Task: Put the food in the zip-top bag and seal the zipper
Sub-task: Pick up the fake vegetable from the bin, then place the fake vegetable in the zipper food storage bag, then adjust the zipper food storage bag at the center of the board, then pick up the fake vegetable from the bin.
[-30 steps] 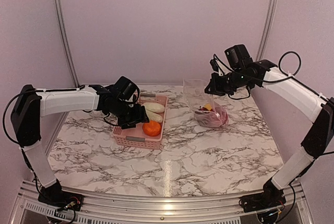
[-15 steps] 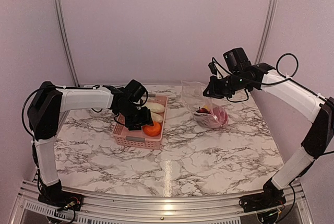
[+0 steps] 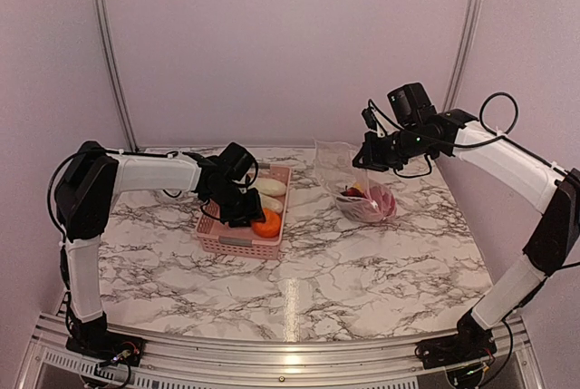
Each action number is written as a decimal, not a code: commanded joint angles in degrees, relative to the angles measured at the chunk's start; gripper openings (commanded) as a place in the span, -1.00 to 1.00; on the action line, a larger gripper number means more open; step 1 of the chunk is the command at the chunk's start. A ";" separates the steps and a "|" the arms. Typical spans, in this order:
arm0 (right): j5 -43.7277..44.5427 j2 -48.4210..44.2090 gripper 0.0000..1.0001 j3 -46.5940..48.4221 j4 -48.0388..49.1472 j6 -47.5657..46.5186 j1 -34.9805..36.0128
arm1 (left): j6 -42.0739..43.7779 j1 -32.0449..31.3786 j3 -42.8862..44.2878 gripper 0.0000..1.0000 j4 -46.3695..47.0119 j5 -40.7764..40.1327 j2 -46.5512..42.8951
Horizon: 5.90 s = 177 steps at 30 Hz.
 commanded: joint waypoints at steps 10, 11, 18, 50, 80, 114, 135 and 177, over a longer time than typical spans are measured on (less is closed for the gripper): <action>0.38 1.57 -1.00 3.25 -1.21 -0.32 0.57 | 6.39 0.68 1.61 -0.36 -4.64 -3.86 -7.60; 0.38 1.74 -1.00 3.37 -1.23 -0.33 0.61 | 6.86 0.65 1.87 -0.40 -5.06 -4.16 -8.69; -0.27 3.28 -1.00 5.06 -1.82 -0.63 0.68 | 7.90 0.64 5.88 -0.42 -5.77 -3.79 -14.39; -3.02 8.13 -1.00 17.22 -4.32 -0.18 0.68 | 4.26 -6.34 31.30 -0.62 2.04 -0.23 0.90; -6.70 5.58 -1.00 13.66 0.35 5.09 -0.28 | -17.86 -5.95 45.89 0.77 11.35 7.20 5.40; -6.27 4.20 -1.00 18.79 -6.03 6.05 -0.29 | -13.12 -6.55 40.00 -1.00 -4.92 9.35 4.30; 1.02 4.66 -1.00 26.95 -15.15 1.33 -3.02 | -26.21 -8.93 48.56 -1.00 8.45 14.90 10.63; -1.12 0.54 -1.00 1.37 -0.08 2.40 3.00 | -8.22 2.31 5.66 0.60 -7.52 -13.28 -7.88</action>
